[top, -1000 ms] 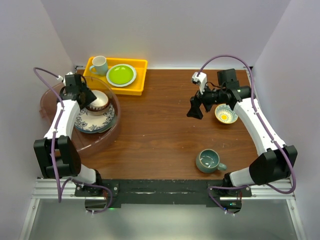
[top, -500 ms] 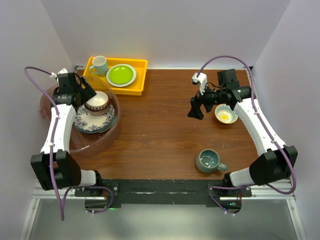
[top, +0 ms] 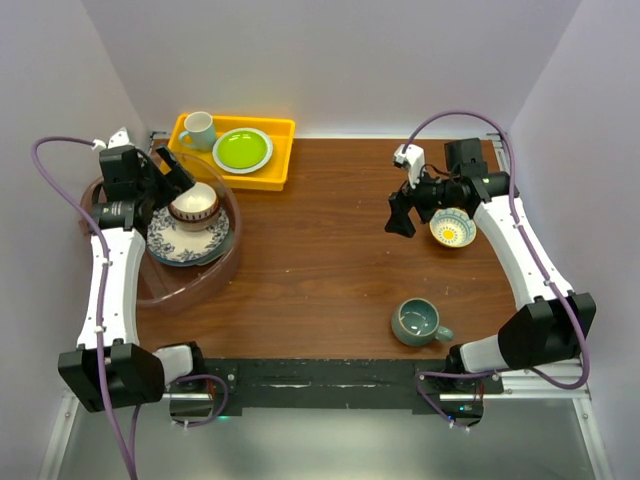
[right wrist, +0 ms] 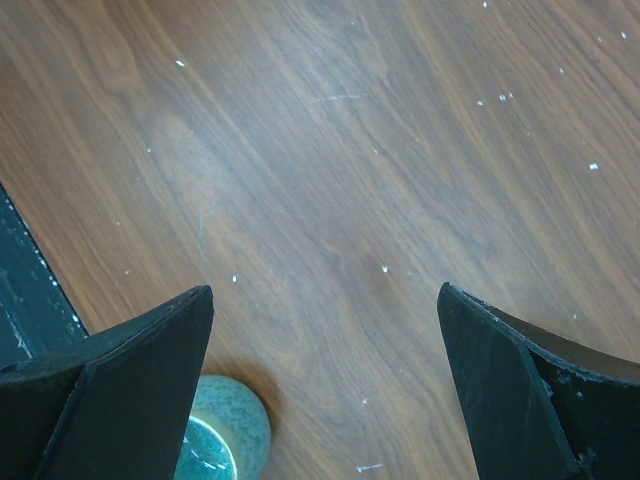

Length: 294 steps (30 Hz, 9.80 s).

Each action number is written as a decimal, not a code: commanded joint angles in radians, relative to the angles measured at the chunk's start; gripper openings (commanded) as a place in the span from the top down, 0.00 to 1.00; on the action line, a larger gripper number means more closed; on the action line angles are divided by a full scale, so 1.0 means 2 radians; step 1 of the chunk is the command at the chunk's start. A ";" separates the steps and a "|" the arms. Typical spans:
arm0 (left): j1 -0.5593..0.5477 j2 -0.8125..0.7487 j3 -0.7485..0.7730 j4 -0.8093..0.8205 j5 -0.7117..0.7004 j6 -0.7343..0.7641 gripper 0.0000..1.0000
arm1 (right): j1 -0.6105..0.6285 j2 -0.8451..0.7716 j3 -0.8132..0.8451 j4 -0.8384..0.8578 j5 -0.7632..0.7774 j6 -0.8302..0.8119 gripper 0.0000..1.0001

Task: Place the mixed dishes into the plastic bin
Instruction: Place the bowl in the plastic bin, then pick up the bowl from the center of the board, then place the bowl in the plastic bin.

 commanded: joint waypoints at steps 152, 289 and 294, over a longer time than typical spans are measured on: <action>-0.288 0.057 -0.038 0.157 0.142 -0.146 0.00 | 0.130 -0.025 -0.134 0.087 0.140 -0.122 1.00; -0.085 -0.029 0.035 -0.019 -0.079 -0.034 1.00 | 0.043 -0.046 -0.018 0.036 -0.015 -0.006 0.09; -0.062 -0.026 0.030 -0.012 -0.071 -0.029 1.00 | 0.041 -0.045 -0.024 0.038 -0.012 -0.005 0.09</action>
